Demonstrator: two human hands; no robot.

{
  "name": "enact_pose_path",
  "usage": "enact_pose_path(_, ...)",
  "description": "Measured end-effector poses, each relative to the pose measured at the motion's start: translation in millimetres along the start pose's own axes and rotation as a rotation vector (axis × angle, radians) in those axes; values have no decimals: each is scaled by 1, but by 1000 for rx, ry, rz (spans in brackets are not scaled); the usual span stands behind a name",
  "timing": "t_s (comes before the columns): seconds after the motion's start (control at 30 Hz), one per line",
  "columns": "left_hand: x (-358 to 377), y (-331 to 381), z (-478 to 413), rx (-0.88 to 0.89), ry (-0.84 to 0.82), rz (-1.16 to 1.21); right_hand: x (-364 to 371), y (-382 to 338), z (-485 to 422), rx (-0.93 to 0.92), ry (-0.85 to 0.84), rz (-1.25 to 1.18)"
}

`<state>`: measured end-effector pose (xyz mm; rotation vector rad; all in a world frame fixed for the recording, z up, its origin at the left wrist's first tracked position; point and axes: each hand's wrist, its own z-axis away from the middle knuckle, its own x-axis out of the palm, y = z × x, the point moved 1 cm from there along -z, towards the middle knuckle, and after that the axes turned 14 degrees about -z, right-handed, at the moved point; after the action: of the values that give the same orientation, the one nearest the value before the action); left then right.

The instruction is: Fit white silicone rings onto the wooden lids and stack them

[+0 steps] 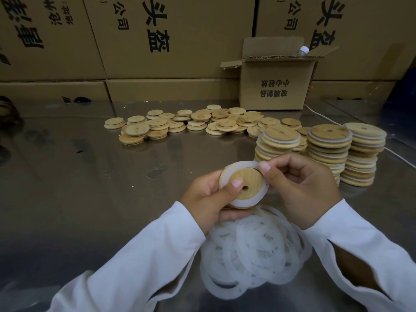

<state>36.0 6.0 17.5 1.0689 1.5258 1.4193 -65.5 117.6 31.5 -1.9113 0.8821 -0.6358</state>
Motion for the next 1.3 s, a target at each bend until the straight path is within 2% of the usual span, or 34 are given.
enact_pose_path(0.63,-2,6,-1,-87,-36,316,2,-5,-2,31,-31,-18)
enact_pose_path(0.87,0,1,-1,13,53,128,2,-9,3,21,-13,25)
enact_pose_path(1.0,1,1,-2,48,92,158,8,-7,9,-8,-13,124)
enact_pose_path(1.13,2,1,-3,28,98,228,12,-3,11,-67,63,175)
enact_pose_path(1.23,3,-3,-5,12,56,201,9,-3,10,-109,118,229)
enact_pose_path(1.3,2,-6,-6,35,61,139,7,-4,10,-105,97,224)
